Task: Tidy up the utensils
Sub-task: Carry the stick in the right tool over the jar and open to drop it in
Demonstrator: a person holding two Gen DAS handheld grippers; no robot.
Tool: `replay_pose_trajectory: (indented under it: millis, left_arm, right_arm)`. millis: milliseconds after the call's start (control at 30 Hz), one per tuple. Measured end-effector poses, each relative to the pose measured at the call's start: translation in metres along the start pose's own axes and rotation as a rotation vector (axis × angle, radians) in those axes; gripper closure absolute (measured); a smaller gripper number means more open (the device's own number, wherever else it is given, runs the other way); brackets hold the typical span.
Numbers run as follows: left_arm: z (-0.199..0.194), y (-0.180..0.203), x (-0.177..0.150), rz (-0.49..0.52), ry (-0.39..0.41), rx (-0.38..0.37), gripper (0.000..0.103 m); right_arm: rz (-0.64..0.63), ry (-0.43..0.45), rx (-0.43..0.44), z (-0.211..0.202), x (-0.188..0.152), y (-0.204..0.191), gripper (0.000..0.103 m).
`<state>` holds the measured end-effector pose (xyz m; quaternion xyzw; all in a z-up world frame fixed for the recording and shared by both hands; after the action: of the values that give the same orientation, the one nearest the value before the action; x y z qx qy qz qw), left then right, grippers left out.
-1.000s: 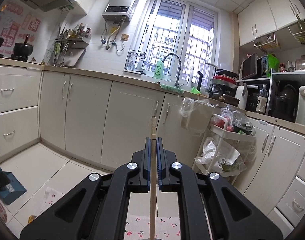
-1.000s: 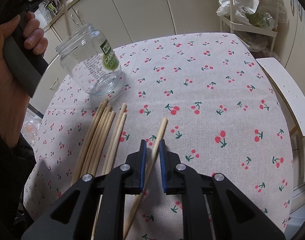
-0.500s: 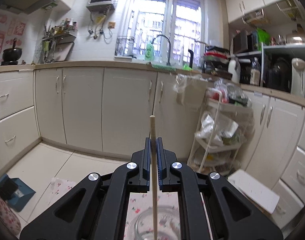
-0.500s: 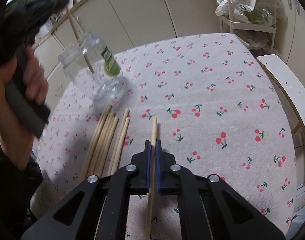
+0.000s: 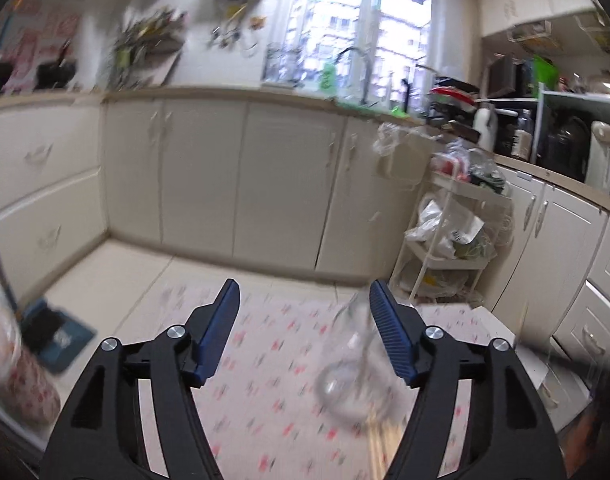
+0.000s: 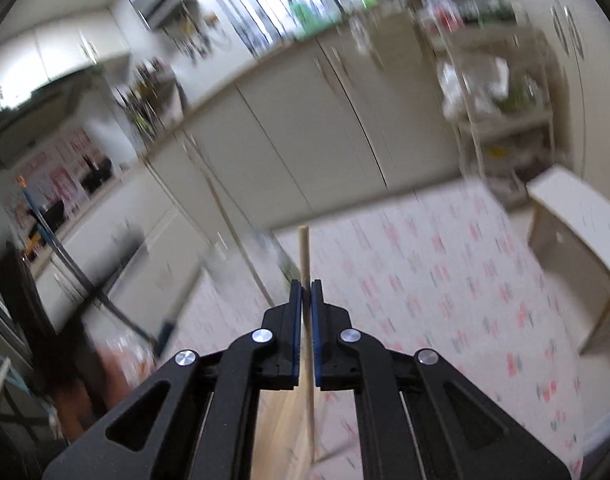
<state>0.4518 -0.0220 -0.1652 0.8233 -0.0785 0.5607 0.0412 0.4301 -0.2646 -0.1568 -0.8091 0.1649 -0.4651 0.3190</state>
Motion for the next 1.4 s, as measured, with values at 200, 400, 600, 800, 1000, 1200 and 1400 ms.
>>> replay_pose_trajectory:
  millis: [200, 400, 600, 800, 1000, 1200, 1400]
  left_arm:
    - [-0.012, -0.028, -0.047, -0.109, -0.088, 0.002, 0.036]
    - [-0.014, -0.042, -0.065, -0.151, -0.109, -0.008, 0.036]
    - [-0.009, -0.052, -0.075, -0.185, -0.132, 0.002, 0.035]
    - [-0.002, -0.060, -0.088, -0.210, -0.163, 0.009, 0.033]
    - [0.004, -0.053, -0.091, -0.208, -0.182, -0.001, 0.032]
    - [0.006, -0.049, -0.091, -0.198, -0.191, -0.004, 0.031]
    - [0.008, -0.047, -0.095, -0.198, -0.206, -0.007, 0.030]
  right_arm:
    - [-0.053, 0.204, 0.121, 0.005, 0.051, -0.075, 0.097]
    - [-0.122, 0.249, 0.134, 0.018, 0.065, -0.109, 0.098]
    - [-0.141, 0.127, -0.037, 0.045, 0.067, -0.061, 0.096]
    - [-0.247, -0.261, -0.279, 0.112, 0.037, 0.036, 0.074]
    - [-0.386, -0.466, -0.311, 0.146, -0.012, 0.058, 0.078]
    - [-0.498, -0.433, -0.392, 0.147, -0.023, 0.052, 0.098]
    - [-0.186, -0.111, -0.059, 0.073, 0.044, -0.014, 0.098]
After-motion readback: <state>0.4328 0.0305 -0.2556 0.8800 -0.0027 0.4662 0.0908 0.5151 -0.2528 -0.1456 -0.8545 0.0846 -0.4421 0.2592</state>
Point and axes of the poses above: each gripper's, at about its wrist camera, not at the fingertips, and z roughly the way its jaws point, y to its right, x to its top, the point moved 4 cm from there along z, roughly the way its jaws point, and after that the axes turned 13 degrees about z, right-handed, at the moved point
